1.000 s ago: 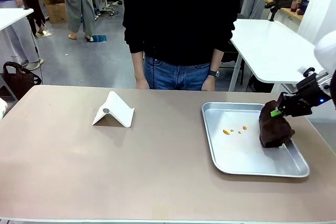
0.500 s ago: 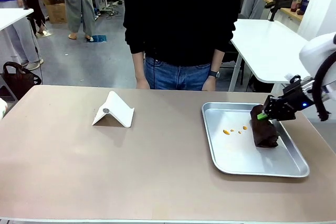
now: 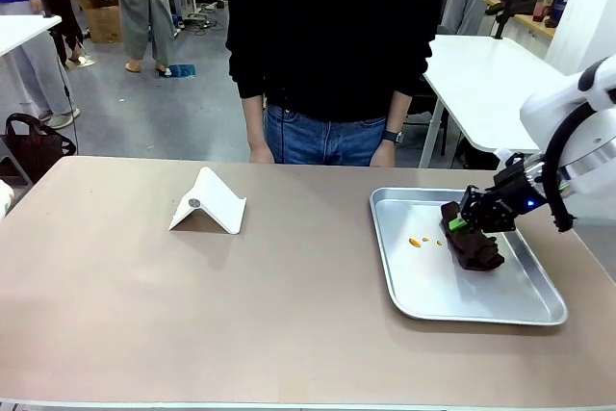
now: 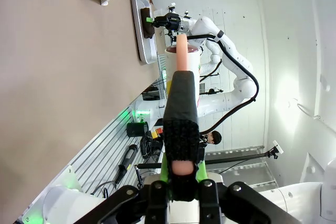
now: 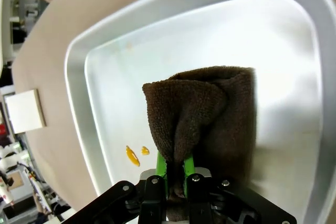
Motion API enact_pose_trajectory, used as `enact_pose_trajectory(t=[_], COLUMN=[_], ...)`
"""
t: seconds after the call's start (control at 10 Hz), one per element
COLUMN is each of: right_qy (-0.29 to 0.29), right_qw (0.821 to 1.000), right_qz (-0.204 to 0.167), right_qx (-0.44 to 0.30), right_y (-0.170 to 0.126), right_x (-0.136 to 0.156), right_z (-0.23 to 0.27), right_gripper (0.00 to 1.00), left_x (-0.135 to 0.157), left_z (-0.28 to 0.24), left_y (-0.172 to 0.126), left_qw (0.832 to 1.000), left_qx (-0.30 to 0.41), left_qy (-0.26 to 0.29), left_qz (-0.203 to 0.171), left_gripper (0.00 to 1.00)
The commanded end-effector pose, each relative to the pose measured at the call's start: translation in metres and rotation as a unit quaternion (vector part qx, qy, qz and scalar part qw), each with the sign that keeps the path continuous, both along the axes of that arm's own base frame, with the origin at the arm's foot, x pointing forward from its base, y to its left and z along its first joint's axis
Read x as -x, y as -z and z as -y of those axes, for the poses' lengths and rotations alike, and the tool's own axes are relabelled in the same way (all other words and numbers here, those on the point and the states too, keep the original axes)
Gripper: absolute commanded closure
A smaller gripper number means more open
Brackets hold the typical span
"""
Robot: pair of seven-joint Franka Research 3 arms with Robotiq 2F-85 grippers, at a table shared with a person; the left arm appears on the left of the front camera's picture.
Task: Clean the surface of the table.
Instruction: Clean the area not pointed to by the person.
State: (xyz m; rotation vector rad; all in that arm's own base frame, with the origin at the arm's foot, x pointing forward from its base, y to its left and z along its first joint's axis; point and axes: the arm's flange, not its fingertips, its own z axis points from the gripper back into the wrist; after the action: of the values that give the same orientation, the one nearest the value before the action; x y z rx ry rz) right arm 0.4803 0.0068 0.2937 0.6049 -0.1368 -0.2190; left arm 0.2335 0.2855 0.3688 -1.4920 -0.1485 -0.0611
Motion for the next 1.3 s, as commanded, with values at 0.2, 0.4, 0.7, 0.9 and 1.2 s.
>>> enact_pose_trajectory(t=[0.2, 0.4, 0.7, 0.9, 1.2], right_qy=[-0.035, -0.073, -0.128, -0.144, -0.126], right_qw=[0.999, 0.997, 0.992, 0.989, 0.992], right_qz=[0.004, -0.003, -0.018, -0.021, -0.015], right_qx=[-0.027, -0.025, -0.01, 0.0, 0.0], right_y=[0.021, 0.026, 0.032, 0.033, 0.029], right_x=[0.0, 0.002, 0.012, 0.017, 0.013], right_z=[-0.044, -0.077, -0.113, -0.123, -0.114], right_gripper=[0.86, 0.86, 0.86, 0.86, 0.86], left_x=[0.002, 0.002, 0.002, 0.002, 0.002], left_z=[0.0, 0.0, 0.0, 0.0, 0.0], left_y=[-0.005, -0.005, -0.005, -0.005, -0.005], left_qw=[1.0, 1.0, 1.0, 1.0, 1.0], left_qx=[0.003, 0.003, 0.003, 0.003, 0.003], left_qy=[-0.001, -0.001, -0.001, -0.001, -0.001], left_qz=[-0.004, -0.004, -0.004, -0.004, -0.004], left_gripper=[0.8, 0.8, 0.8, 0.8, 0.8])
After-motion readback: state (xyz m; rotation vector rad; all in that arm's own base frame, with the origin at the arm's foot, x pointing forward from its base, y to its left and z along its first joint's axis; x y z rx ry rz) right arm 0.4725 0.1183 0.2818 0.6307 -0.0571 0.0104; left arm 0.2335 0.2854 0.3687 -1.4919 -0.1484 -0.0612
